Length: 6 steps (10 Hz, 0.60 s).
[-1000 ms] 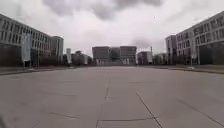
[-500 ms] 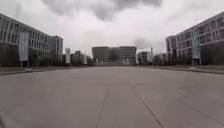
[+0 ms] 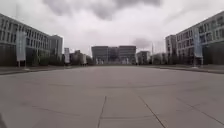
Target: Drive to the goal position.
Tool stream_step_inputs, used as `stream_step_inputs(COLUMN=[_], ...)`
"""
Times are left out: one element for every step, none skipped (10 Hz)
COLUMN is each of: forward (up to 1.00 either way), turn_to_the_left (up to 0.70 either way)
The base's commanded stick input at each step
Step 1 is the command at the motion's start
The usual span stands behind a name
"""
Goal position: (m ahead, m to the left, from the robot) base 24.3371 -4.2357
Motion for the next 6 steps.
stream_step_inputs(forward=[0.70,0.70,0.70,0.70,0.70,0.70], turn_to_the_left=[0.01,0.01,0.01,0.01,0.01,0.01])
